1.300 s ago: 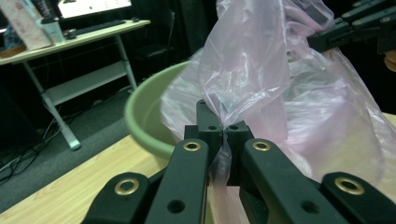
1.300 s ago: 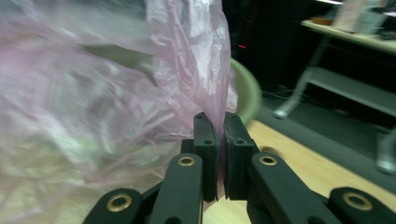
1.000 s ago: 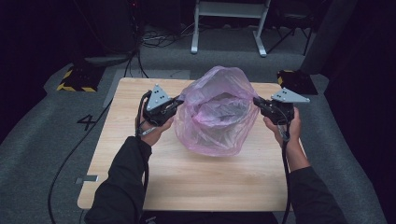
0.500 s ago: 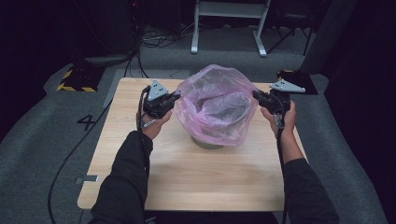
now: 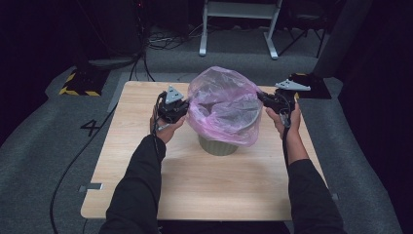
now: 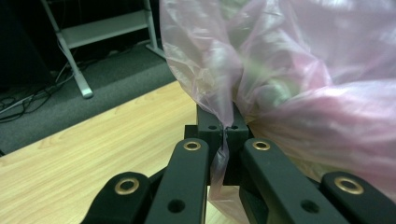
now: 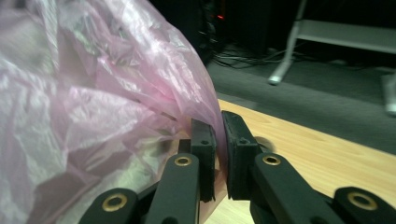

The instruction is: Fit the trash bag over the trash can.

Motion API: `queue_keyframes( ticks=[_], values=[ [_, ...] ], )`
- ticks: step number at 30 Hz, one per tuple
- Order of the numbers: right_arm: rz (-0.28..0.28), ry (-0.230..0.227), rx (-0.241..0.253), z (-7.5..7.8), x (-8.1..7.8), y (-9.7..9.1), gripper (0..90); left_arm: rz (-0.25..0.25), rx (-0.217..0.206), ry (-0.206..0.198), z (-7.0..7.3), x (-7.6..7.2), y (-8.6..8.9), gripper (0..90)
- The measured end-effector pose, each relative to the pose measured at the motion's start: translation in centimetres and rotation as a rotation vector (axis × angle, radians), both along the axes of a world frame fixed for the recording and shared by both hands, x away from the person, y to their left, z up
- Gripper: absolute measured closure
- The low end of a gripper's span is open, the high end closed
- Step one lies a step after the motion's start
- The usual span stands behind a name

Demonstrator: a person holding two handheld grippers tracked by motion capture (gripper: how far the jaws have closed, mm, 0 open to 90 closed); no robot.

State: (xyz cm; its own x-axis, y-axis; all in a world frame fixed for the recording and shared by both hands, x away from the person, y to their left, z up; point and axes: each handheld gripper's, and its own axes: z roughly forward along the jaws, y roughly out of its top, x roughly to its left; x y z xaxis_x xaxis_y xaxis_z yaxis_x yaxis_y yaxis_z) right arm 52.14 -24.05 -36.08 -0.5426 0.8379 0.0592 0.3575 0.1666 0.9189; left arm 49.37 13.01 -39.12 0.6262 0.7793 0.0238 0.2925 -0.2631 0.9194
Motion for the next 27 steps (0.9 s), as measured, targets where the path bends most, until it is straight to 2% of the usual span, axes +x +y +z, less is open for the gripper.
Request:
queue_keyframes(
  ticks=[2, 7, 12, 17, 21, 23, 27],
  values=[
    [0.017, 0.013, 0.019, -0.3, 0.3, 0.0, 85.9, -0.005, 0.004, 0.010, -0.4, 0.2, -0.1, 89.5],
    [0.071, 0.039, -0.008, -1.1, 0.3, 0.6, 89.5, -0.030, 0.002, 0.055, -1.6, 0.7, -0.6, 89.5],
    [0.106, 0.053, -0.022, -1.5, 0.0, 0.4, 89.8, -0.049, -0.014, 0.061, -2.0, 0.6, -0.3, 89.5],
    [0.142, 0.056, -0.015, -2.0, -0.5, 0.1, 90.0, -0.071, -0.027, 0.070, -2.2, 0.3, -0.2, 89.6],
    [0.188, 0.067, -0.011, -2.6, -1.2, -0.4, 90.0, -0.107, -0.016, 0.071, -2.4, -0.4, -0.2, 89.6],
    [0.197, 0.065, -0.030, -2.9, -1.6, -0.5, 90.0, -0.118, -0.009, 0.070, -2.5, -0.7, -0.2, 89.6],
    [0.228, 0.066, -0.014, -3.6, -2.6, -1.0, 90.0, -0.154, 0.022, 0.076, -2.8, -1.5, -0.1, 89.6]
  ],
)
